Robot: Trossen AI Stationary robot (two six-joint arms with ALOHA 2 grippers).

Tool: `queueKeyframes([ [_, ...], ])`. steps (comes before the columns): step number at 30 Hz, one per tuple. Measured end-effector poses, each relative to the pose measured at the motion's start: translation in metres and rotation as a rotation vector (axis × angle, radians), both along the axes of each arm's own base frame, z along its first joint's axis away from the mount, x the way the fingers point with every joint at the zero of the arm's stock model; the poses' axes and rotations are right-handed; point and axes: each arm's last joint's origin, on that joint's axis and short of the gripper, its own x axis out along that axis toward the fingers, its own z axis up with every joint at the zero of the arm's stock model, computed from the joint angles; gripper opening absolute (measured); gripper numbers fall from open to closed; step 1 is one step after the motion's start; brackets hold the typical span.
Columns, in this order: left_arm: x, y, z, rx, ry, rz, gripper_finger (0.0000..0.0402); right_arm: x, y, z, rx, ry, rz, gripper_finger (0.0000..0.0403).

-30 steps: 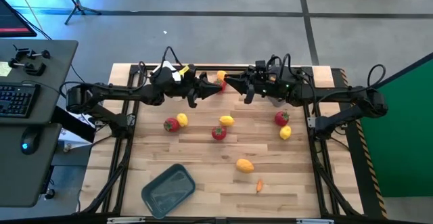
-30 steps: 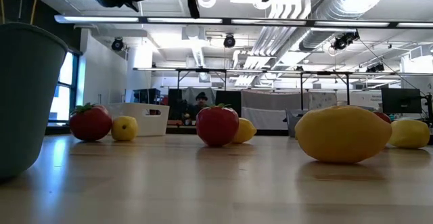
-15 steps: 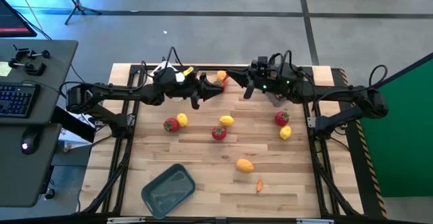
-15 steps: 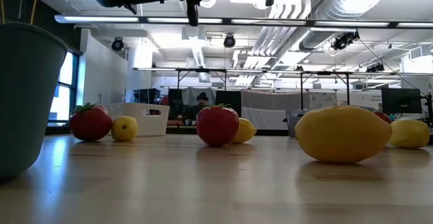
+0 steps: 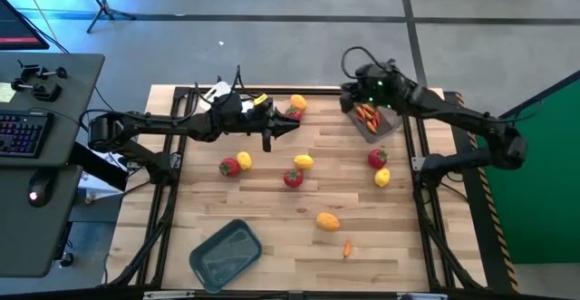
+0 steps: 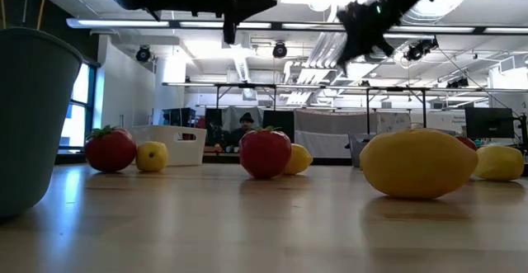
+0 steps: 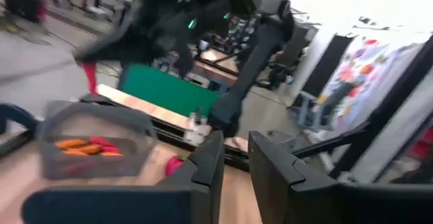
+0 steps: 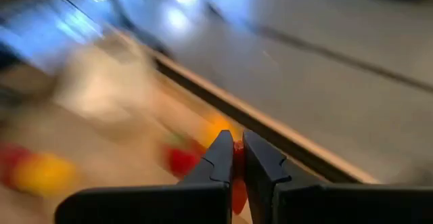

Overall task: Sort produce into baskets
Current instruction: Put the red chili pepper into the black transparent bin

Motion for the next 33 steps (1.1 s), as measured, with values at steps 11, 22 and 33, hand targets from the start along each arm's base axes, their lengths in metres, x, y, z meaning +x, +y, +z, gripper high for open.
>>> queueKeyframes([
  [11,-0.003,0.002,-0.013,0.116,0.083,0.032,0.0018,-0.037,-0.049,-0.053,0.238,0.397,-0.2,0.0005],
  [22,-0.009,0.012,-0.008,0.195,0.096,0.069,0.0017,-0.045,-0.068,-0.089,0.463,0.49,-0.195,0.0005],
  [33,-0.015,0.03,-0.004,0.26,0.117,0.029,0.0017,-0.06,-0.07,-0.091,0.55,0.521,-0.208,0.0005],
])
